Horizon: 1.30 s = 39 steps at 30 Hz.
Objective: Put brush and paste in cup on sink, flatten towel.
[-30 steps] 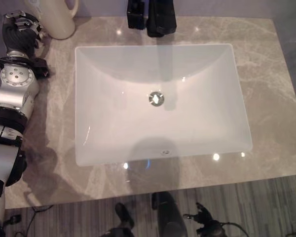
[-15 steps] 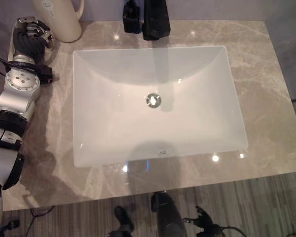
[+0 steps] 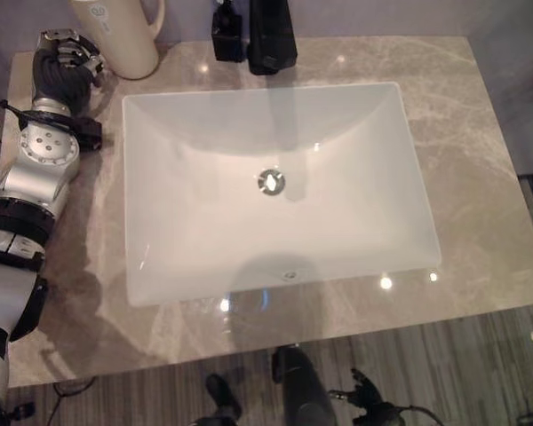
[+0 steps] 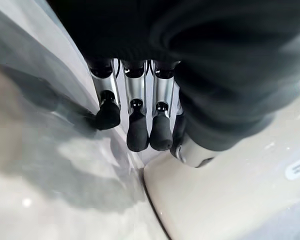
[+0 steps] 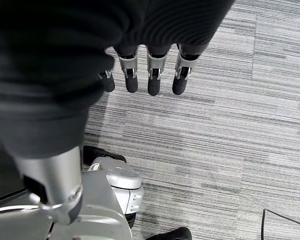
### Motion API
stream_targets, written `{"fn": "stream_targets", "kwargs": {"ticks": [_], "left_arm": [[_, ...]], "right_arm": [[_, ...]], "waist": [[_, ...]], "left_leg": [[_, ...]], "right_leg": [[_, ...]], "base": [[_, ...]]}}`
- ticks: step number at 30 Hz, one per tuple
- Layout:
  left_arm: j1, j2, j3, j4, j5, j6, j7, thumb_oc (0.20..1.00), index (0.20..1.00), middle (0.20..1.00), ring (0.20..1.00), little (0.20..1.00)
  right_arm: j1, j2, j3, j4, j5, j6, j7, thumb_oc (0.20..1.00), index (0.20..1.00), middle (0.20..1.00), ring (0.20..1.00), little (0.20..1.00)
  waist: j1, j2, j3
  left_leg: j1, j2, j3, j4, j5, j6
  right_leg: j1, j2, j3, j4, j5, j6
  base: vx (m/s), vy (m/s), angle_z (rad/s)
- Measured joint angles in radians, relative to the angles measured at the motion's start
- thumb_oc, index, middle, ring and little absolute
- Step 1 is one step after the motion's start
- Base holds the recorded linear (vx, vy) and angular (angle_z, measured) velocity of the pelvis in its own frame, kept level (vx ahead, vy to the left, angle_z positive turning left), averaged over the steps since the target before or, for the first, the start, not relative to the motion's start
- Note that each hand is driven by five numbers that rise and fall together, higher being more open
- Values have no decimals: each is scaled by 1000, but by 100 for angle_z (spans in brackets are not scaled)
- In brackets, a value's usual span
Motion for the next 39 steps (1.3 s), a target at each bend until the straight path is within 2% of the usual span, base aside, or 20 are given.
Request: {"fn": "stream_targets", "kwargs": {"ticks": [17,19,23,26,29,32,37,39], "left_arm": [[-41,-68,3,78,50,14,38,200,200,200,200,200],[-40,-96,42,78,51,34,57,200,200,200,200,200],[-14,-118,50,69,52,35,77,200,200,200,200,200],[78,-120,65,-11,52,39,84,200,200,200,200,200],[233,-94,105,-157,134,49,92,200,200,200,200,200],[363,-91,171,-294,165,55,93,200,200,200,200,200],[680,-69,364,-533,197,51,91,200,200,200,200,200],[792,-65,421,-593,190,38,87,200,200,200,200,200]], "right_arm": [[0,0,4,0,0,-6,-3,1000,1000,1000,1000,1000],[-1,-1,4,-1,0,-6,-6,1000,1000,1000,1000,1000],[-11,-2,5,1,0,-2,-6,1000,1000,1000,1000,1000],[-24,-9,1,1,0,2,-9,1000,1000,1000,1000,1000],[-28,-22,-1,-9,0,6,-10,1000,1000,1000,1000,1000],[-31,-26,-2,2,-3,8,-7,1000,1000,1000,1000,1000],[-34,-22,-39,16,-8,18,-6,1000,1000,1000,1000,1000],[-35,-19,-63,40,-25,26,-6,1000,1000,1000,1000,1000]], "waist": [[0,-11,-16],[5,-12,-17],[12,-12,-17],[21,-11,-16],[35,-9,-8],[74,-12,19],[98,-10,27],[124,-12,28]], "left_leg": [[3,-1,4,0,1,-1],[4,-2,3,0,2,-2],[21,0,0,0,2,-2],[51,3,-6,0,2,-2],[82,5,-33,0,4,-2],[109,5,-62,0,11,1],[140,4,-92,0,14,5],[152,4,-100,0,14,7]], "right_leg": [[1,1,4,0,5,-1],[2,-1,3,0,12,-6],[22,-1,0,0,11,-6],[55,-2,-7,0,7,-4],[101,-11,-30,0,-2,1],[143,-24,-57,0,-16,12],[188,-35,-83,0,-21,12],[205,-38,-91,0,-24,15]], "base": [[-14,-4,0],[-55,-19,1],[0,0,0],[-15,13,3],[-34,21,21],[-38,31,29],[-39,32,16],[-63,58,15]]}}
